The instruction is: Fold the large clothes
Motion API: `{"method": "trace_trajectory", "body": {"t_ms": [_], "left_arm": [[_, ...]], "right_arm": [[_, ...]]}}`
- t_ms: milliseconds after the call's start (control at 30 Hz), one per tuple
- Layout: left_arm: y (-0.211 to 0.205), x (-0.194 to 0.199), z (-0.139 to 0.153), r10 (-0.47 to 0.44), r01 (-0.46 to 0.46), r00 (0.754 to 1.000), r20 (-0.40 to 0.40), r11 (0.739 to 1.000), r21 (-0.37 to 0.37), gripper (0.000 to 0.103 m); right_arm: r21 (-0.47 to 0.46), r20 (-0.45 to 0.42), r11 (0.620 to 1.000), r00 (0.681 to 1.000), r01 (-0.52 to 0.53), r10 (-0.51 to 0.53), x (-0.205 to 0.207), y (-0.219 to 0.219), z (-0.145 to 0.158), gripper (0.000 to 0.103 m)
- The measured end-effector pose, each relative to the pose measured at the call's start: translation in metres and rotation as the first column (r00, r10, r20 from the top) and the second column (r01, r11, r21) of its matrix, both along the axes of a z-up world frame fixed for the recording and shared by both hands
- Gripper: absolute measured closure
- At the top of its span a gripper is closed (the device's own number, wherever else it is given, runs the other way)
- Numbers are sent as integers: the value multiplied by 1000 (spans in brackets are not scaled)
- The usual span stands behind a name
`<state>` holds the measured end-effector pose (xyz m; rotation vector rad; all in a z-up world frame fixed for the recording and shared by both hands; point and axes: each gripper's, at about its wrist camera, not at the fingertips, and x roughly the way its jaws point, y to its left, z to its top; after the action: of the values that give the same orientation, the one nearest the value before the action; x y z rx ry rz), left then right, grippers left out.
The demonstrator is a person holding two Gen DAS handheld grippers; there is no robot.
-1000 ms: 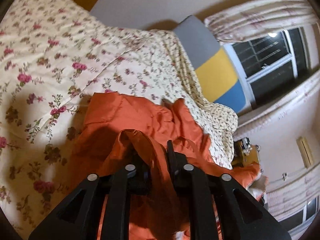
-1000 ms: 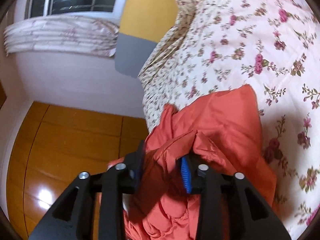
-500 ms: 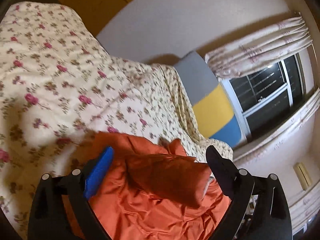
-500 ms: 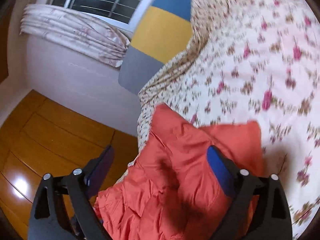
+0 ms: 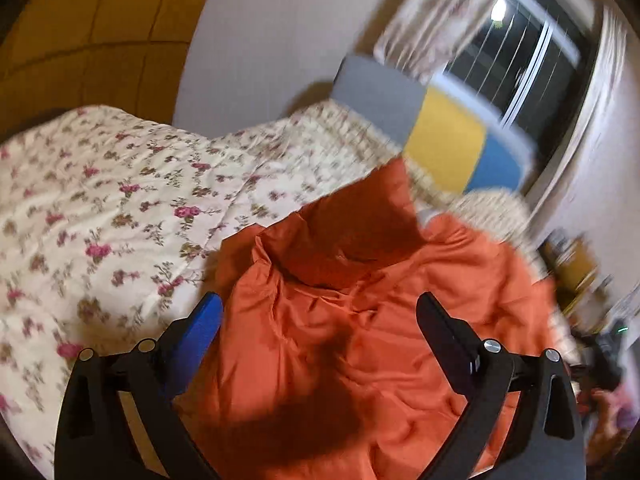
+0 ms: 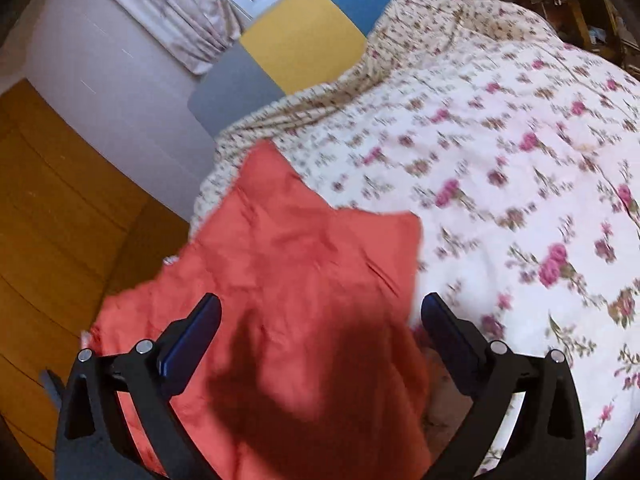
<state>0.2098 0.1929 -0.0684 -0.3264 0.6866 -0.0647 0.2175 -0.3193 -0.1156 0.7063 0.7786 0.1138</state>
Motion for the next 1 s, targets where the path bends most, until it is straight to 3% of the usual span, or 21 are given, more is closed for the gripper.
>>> {"method": "trace_trajectory", "body": {"t_ms": [67, 233, 300, 400, 467, 567, 633, 733, 833, 1000], "left_arm": [[2, 20, -3, 62, -61, 997, -55, 998, 22, 6], [39, 53, -30, 169, -190, 966, -195, 977, -96, 6], [45, 50, -37, 139, -165, 970, -200, 979, -117, 6], [42, 40, -41, 71, -85, 980, -188, 994, -68, 6], [42, 33, -48, 5, -19, 983, -186, 997, -74, 6], [46, 32, -65, -69, 30, 972, -225, 985, -172, 6], [49, 36, -79, -94, 19, 961, -259, 960, -280, 6], [39, 32, -80, -124, 55, 965, -229, 956, -287, 21], [24, 24, -75, -169, 114, 959, -226, 965, -235, 30], [13, 2, -69, -224, 171, 949, -224, 958, -231, 37]], "right_arm": [[27, -40, 1000, 999, 2, -1, -1, -4, -10, 3], [115, -129, 992, 990, -46, 61, 8, -7, -35, 3], [148, -118, 987, 989, -68, 86, 10, -9, -41, 3], [188, -99, 975, 985, -121, 141, 18, -12, -47, 2], [201, -82, 965, 979, -166, 186, 23, -8, -47, 2], [183, -83, 956, 966, -227, 246, 35, -2, -49, 3], [172, -88, 956, 963, -236, 254, 37, 1, -49, 19], [200, -77, 948, 960, -249, 269, 37, 1, -51, 37], [237, -54, 936, 958, -261, 281, 28, -2, -52, 48], [238, -37, 930, 954, -279, 296, 4, -7, -48, 51]]}}
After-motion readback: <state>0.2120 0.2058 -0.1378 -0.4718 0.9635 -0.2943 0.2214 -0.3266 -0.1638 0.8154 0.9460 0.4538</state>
